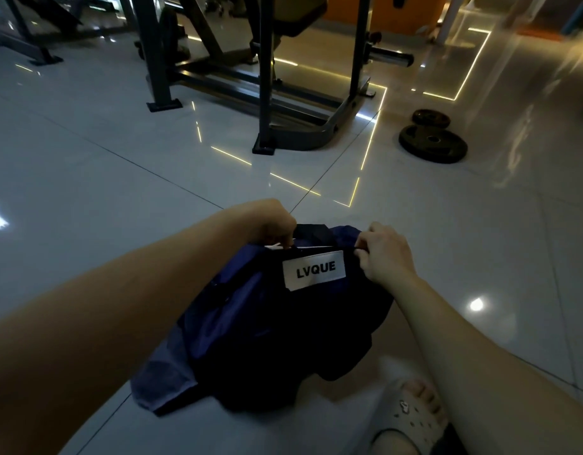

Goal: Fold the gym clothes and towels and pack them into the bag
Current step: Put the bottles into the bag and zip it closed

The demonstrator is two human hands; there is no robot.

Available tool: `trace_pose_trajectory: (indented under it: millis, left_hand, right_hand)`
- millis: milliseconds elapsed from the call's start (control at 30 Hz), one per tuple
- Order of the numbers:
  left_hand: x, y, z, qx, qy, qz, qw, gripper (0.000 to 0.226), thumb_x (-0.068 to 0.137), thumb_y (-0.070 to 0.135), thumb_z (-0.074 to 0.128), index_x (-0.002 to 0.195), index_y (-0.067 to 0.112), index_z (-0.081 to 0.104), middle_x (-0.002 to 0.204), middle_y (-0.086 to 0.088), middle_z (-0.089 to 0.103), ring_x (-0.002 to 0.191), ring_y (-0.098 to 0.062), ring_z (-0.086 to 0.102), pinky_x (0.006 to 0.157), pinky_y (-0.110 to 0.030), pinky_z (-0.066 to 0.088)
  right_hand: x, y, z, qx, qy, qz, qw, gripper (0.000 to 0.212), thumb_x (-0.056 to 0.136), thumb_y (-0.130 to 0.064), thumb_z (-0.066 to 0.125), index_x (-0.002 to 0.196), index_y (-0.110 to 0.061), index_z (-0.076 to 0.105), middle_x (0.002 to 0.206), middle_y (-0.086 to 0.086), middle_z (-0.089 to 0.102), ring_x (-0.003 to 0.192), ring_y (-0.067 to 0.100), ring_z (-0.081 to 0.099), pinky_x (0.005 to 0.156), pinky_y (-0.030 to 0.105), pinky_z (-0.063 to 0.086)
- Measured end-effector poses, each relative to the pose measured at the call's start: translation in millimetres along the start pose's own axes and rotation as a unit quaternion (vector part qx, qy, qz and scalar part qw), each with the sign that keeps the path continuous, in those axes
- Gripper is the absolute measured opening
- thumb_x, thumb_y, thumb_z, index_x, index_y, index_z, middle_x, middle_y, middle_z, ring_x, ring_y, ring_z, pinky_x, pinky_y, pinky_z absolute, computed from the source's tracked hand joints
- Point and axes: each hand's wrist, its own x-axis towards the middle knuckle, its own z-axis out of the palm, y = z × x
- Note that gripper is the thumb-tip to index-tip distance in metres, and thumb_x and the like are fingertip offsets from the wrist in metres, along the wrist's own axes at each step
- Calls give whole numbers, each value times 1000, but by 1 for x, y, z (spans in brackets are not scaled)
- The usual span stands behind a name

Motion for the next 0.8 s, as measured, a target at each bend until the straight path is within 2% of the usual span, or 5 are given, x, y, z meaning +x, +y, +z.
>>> trace_pose_trajectory:
  millis: [133,267,367,600,800]
  left_hand:
    - [-15,-22,-18,-6,-16,-50,999,25,88,6,70,65,9,58,48,-3,44,43,-14,35,44,-20,25]
    - [-30,-41,-18,-72,19,-37,997,25,87,8,73,65,7,62,46,-3,48,42,-14,37,44,-19,26]
    - [-34,-55,-8,-107,47,-20,993,30,84,7,75,61,8,56,50,-6,47,39,-15,35,41,-18,26]
    - [-54,-83,-26,-150,63,-22,986,15,81,3,75,73,2,63,57,-9,49,46,-18,39,37,-14,27]
    - [-76,-123,-45,-139,47,-48,988,24,81,8,76,63,5,61,61,-9,45,50,-19,32,45,-22,22]
  right_hand:
    - [0,-15,-16,-34,-83,45,995,21,87,-22,63,107,-23,70,112,4,58,103,27,57,89,36,46]
    - [2,-80,-27,76,-96,-157,980,36,85,-24,65,121,-25,67,120,1,54,113,22,50,99,41,44]
    - [-8,-116,-21,37,-111,-237,965,36,90,-20,58,124,-25,67,121,-2,57,115,21,50,100,41,42]
    - [-16,-88,-21,82,-91,-157,980,27,95,-14,61,117,-25,71,114,-4,63,112,19,56,107,42,40]
    - [-17,-87,-17,83,-83,-115,986,27,94,-15,61,116,-27,72,114,-5,66,112,20,58,108,43,40]
